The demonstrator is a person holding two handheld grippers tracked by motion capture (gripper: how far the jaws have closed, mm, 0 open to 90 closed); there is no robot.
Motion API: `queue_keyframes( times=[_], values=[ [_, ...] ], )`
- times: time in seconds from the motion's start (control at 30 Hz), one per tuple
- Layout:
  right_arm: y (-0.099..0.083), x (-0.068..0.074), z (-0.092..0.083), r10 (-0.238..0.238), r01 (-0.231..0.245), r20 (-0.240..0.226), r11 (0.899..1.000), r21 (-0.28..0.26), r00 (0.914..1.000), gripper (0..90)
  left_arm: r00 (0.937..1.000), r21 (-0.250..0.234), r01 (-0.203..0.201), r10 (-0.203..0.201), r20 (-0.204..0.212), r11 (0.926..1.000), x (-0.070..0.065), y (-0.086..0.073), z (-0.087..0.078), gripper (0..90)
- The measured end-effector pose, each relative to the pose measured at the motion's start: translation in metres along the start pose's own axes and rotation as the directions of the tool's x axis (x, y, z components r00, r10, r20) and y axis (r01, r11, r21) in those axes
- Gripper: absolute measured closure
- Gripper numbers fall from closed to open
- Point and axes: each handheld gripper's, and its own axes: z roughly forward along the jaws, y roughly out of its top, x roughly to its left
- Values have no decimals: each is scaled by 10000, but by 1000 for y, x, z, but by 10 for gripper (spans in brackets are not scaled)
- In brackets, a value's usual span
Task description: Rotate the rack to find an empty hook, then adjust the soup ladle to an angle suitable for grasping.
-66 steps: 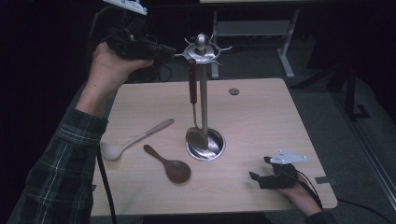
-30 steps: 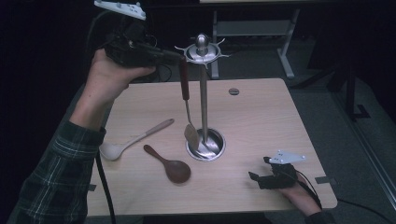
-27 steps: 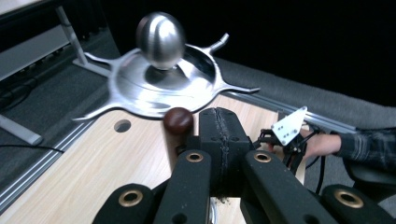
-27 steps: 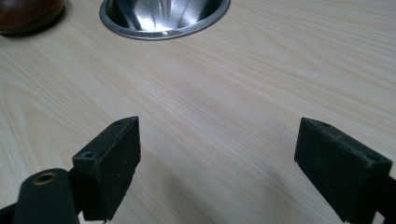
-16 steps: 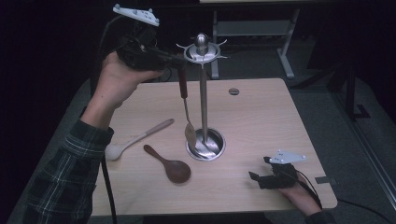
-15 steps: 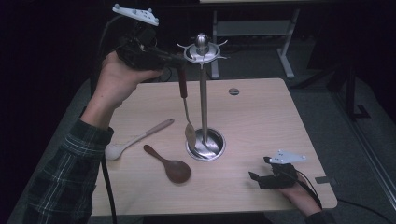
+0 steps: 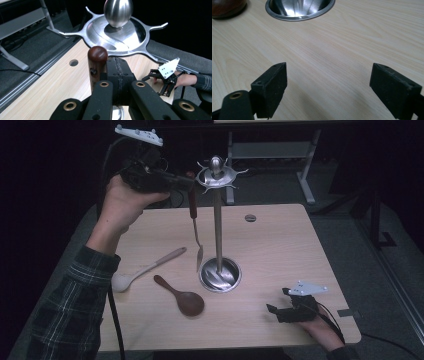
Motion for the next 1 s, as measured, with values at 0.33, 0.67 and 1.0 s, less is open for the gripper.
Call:
queue_keyframes(
  times=[0.33, 0.67, 1.0],
  values=[
    [1, 1, 1, -32, 32, 14, 10000, 36, 10000, 139, 9998, 179, 196, -195, -67, 9996, 1, -31, -7, 900],
    [0, 1, 2, -33, 33, 24, 10000, 71, 10000, 139, 9972, 680, 387, -341, -666, 9969, 4, -75, -9, 900],
    [1, 1, 2, -76, 75, 26, 10000, 61, 10000, 139, 9924, 1079, 1048, -970, -756, 9886, 11, -133, 3, 900]
  ],
)
